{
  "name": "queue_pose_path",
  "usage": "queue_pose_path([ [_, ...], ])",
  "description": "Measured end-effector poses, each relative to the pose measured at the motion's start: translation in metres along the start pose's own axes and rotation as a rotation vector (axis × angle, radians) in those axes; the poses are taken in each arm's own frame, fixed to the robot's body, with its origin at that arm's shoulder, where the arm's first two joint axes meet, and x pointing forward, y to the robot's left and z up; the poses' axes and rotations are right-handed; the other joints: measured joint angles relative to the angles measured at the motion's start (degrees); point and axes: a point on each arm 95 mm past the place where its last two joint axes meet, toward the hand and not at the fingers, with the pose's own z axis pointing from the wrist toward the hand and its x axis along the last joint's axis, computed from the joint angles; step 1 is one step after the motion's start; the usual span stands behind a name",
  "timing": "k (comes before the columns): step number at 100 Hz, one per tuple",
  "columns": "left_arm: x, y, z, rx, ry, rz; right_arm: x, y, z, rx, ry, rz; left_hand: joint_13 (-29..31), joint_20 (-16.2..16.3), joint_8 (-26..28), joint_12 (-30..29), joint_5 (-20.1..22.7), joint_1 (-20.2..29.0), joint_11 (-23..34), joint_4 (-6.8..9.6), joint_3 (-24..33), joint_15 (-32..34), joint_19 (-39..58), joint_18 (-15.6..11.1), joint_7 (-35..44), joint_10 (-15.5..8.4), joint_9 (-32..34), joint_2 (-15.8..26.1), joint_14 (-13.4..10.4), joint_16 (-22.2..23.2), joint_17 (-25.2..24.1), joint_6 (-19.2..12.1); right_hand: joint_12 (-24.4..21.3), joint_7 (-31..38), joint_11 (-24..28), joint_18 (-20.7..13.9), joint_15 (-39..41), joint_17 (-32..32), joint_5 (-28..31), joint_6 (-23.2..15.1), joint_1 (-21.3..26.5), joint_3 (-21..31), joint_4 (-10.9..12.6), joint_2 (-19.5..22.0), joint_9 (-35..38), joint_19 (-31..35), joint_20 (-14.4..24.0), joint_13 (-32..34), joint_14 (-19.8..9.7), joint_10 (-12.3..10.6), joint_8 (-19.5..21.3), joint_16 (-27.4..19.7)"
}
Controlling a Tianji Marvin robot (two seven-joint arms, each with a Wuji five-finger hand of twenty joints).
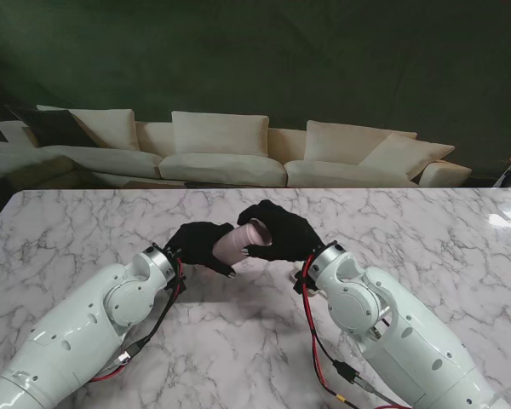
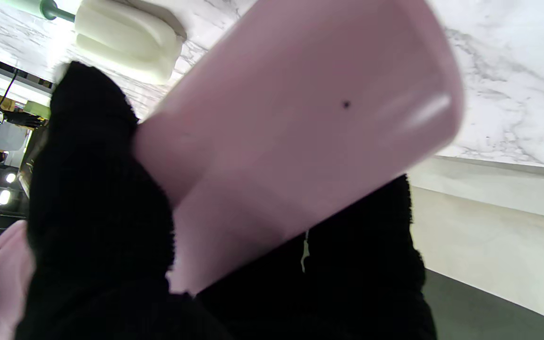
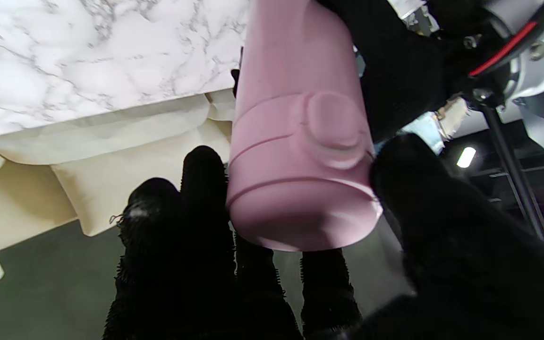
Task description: Clean the thermos with cup brush
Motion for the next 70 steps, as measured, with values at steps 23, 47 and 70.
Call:
queue_pose_path([
  [23, -0.001, 0.000, 0.000, -0.004, -0.010, -0.013, -0.002, -0.004, -0.001, -0.037, 0.062, 0.057, 0.0, 0.0, 0.0, 0.0, 0.5, 0.0, 0.0, 0.00, 0.0, 0.0, 0.0, 0.0, 0.0, 0.0, 0.0, -0.7, 0.1, 0.0, 0.0, -0.4, -4.2, 2.6, -5.2, 3.5, -18.5, -12.4, 13.3, -9.5, -3.7, 3.3, -1.0, -3.1, 3.7, -12.1, 0.0, -8.0, 3.3, -2.7, -2.7, -6.5],
  [47, -0.003, -0.002, 0.002, 0.000, -0.022, -0.016, -0.004, -0.011, -0.006, -0.163, 0.134, 0.172, 0.0, 0.0, 0.0, 0.0, 0.5, 0.0, 0.0, 0.00, 0.0, 0.0, 0.0, 0.0, -0.1, 0.0, 0.0, -0.7, 0.1, 0.0, 0.4, -0.4, -8.0, -0.2, -12.3, 7.7, -33.2, -23.9, 19.2, -14.1, -12.2, -2.1, 2.2, 1.3, 4.4, -23.5, -3.8, -11.3, 1.0, -5.5, -1.3, -14.0],
  [70, -0.003, -0.006, 0.002, 0.009, -0.026, -0.014, 0.000, -0.003, -0.014, -0.221, 0.093, 0.170, 0.6, 0.1, 0.0, 0.0, 0.5, 0.0, 0.5, 0.00, 0.0, 0.0, 1.0, 0.0, -0.5, 0.0, 0.1, -0.6, 0.1, 0.3, 0.7, -0.2, -8.5, -10.2, -13.8, 7.7, -34.5, -25.0, 4.1, -14.8, -16.3, -4.9, 6.1, 6.5, 0.7, -24.7, -4.7, -12.9, -2.5, -5.5, -1.0, -14.4],
])
